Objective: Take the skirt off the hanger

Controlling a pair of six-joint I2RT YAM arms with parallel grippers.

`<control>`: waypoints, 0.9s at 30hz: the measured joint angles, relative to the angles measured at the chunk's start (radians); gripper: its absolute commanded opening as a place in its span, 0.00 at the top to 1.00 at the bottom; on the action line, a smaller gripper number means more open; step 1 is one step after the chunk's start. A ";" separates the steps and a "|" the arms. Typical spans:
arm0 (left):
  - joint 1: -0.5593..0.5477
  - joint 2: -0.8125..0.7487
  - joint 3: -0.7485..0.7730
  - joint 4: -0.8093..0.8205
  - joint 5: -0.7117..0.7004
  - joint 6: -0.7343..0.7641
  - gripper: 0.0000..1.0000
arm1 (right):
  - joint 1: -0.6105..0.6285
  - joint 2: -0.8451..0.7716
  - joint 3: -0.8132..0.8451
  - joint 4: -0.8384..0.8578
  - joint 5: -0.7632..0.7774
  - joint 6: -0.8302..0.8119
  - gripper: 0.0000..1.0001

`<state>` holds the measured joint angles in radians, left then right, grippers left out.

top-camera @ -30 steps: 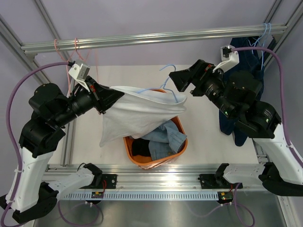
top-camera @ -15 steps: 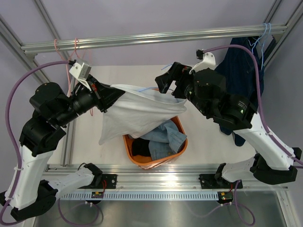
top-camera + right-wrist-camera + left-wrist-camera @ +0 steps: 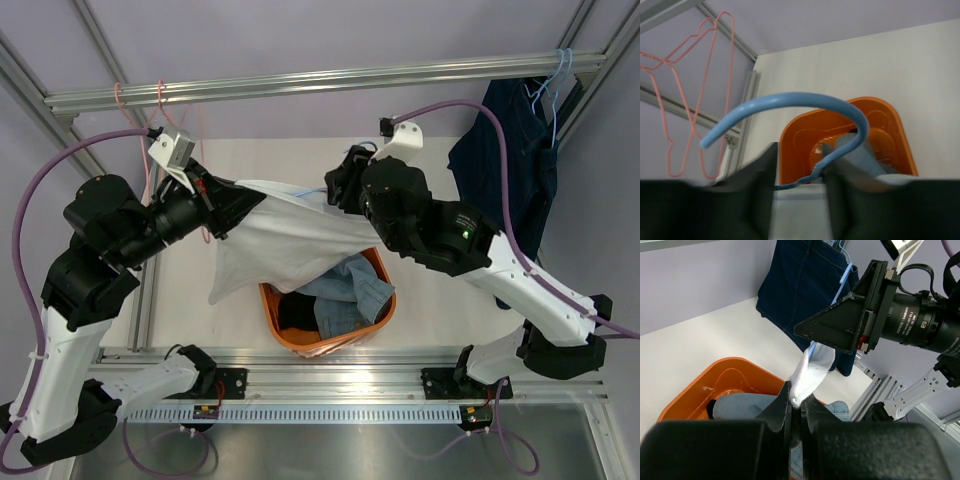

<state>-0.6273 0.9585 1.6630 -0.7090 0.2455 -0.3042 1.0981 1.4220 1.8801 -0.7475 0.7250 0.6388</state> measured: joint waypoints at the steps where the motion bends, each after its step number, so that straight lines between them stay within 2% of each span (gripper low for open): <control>1: 0.000 0.000 0.000 -0.001 0.000 0.000 1.00 | 0.006 0.001 -0.009 0.006 0.011 -0.010 1.00; 7: -0.004 -0.002 -0.001 -0.005 0.001 0.000 1.00 | 0.015 -0.003 -0.027 0.069 0.093 -0.051 1.00; 8: -0.005 -0.002 -0.002 -0.006 0.003 0.000 0.97 | 0.016 -0.010 -0.039 0.092 0.101 -0.072 1.00; 9: -0.005 -0.003 -0.003 -0.008 0.005 0.000 0.87 | 0.017 -0.024 -0.063 0.119 0.102 -0.094 1.00; 12: -0.006 -0.005 -0.011 -0.010 0.015 0.000 0.83 | 0.020 -0.071 -0.131 0.177 0.100 -0.160 1.00; 13: -0.006 -0.008 -0.015 -0.010 0.021 0.000 0.83 | 0.020 -0.084 -0.143 0.179 0.097 -0.185 1.00; 16: -0.006 -0.020 -0.026 -0.015 0.043 -0.001 1.00 | 0.017 -0.103 -0.145 0.172 0.098 -0.229 1.00; 27: -0.007 -0.077 -0.118 -0.001 0.092 -0.003 1.00 | -0.024 -0.105 -0.064 0.070 0.066 -0.245 1.00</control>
<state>-0.6342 0.8810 1.5452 -0.7097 0.3378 -0.3077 1.0740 1.3170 1.8164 -0.6777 0.7914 0.3943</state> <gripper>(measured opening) 0.020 0.190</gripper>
